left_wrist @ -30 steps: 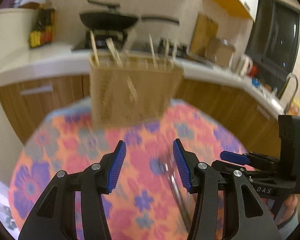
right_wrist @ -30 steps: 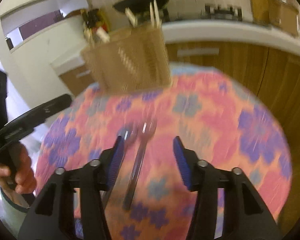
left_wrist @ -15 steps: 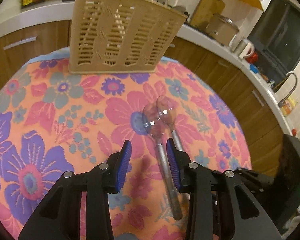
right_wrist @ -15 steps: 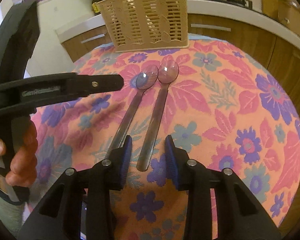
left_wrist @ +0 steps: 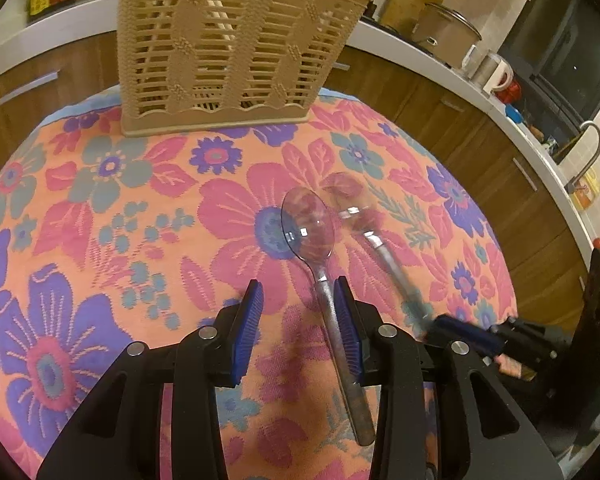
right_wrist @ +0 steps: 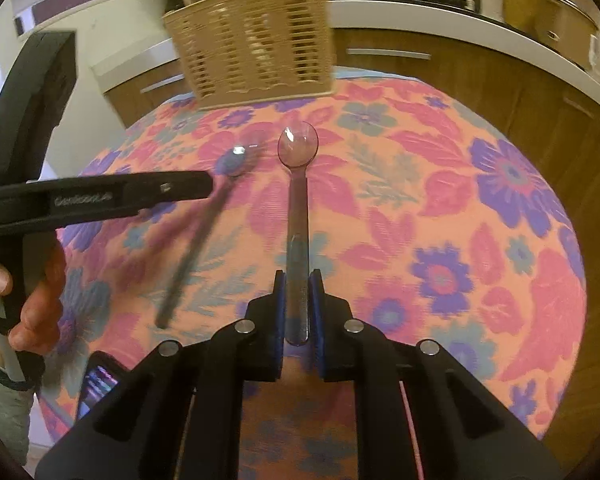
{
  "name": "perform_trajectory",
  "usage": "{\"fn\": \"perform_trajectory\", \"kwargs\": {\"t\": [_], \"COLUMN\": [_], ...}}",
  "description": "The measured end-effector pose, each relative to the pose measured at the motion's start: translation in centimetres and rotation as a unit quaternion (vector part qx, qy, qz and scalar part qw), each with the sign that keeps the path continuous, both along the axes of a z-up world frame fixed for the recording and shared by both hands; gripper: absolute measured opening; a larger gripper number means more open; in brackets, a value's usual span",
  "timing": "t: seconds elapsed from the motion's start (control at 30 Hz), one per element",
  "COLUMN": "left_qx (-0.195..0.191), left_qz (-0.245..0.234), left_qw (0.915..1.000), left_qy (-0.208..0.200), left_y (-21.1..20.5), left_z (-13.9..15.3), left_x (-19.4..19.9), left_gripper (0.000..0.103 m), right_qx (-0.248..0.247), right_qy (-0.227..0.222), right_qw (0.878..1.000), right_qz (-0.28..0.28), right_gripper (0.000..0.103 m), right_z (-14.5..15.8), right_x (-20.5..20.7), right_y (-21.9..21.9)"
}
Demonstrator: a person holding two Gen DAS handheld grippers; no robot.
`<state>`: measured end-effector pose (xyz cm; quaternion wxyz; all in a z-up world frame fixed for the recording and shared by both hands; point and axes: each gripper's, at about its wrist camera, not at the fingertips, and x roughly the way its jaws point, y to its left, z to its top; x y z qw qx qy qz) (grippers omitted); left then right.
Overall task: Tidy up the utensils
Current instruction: 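Grasp a clear spoon with the left tool while the right tool grasps the other spoon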
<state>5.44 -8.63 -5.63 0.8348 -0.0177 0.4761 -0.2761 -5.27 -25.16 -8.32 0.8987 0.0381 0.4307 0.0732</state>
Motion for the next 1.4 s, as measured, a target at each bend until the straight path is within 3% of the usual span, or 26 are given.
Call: {"fn": "perform_trajectory", "kwargs": {"t": [0.2, 0.37, 0.47, 0.53, 0.6, 0.93, 1.0, 1.13, 1.4], "left_qx": [0.036, 0.120, 0.156, 0.160, 0.167, 0.127, 0.121, 0.104, 0.094], "left_qz": [-0.009, -0.022, -0.020, -0.020, -0.013, 0.030, 0.042, 0.063, 0.078], "left_qw": [0.9992, 0.9913, 0.9850, 0.9842, 0.9825, 0.9888, 0.9890, 0.9895, 0.9894], "left_qy": [-0.016, -0.051, -0.071, -0.074, -0.080, -0.072, -0.074, -0.078, -0.078], "left_y": [-1.8, -4.2, -5.1, -5.0, -4.8, -0.5, 0.8, 3.3, 5.3], "left_z": [0.0, -0.3, -0.6, -0.6, -0.5, 0.4, 0.8, 1.3, 1.3], "left_x": [-0.5, -1.2, -1.3, -1.2, -1.1, -0.4, -0.2, 0.0, 0.2], "left_gripper": [0.047, 0.047, 0.038, 0.033, 0.013, 0.010, 0.010, 0.010, 0.010], "right_qx": [0.009, 0.027, 0.031, 0.023, 0.019, 0.039, 0.044, 0.068, 0.031], "right_qy": [-0.002, 0.003, 0.004, 0.003, 0.003, 0.029, 0.040, 0.059, 0.096], "right_qw": [1.000, 0.999, 0.999, 1.000, 1.000, 0.999, 0.998, 0.996, 0.995], "right_qz": [-0.011, -0.018, -0.018, -0.014, -0.010, 0.003, 0.008, 0.015, 0.007], "right_gripper": [0.009, 0.009, 0.009, 0.009, 0.009, 0.010, 0.013, 0.040, 0.040], "right_z": [-0.1, 0.0, 0.0, 0.0, 0.0, 0.3, 0.4, 0.7, 1.3], "right_x": [-0.2, -0.4, -0.6, -0.7, -0.5, 0.7, 1.2, 2.1, 6.4], "right_y": [-1.4, -2.7, -3.0, -2.8, -2.4, -2.8, -3.0, -3.1, -2.3]}}
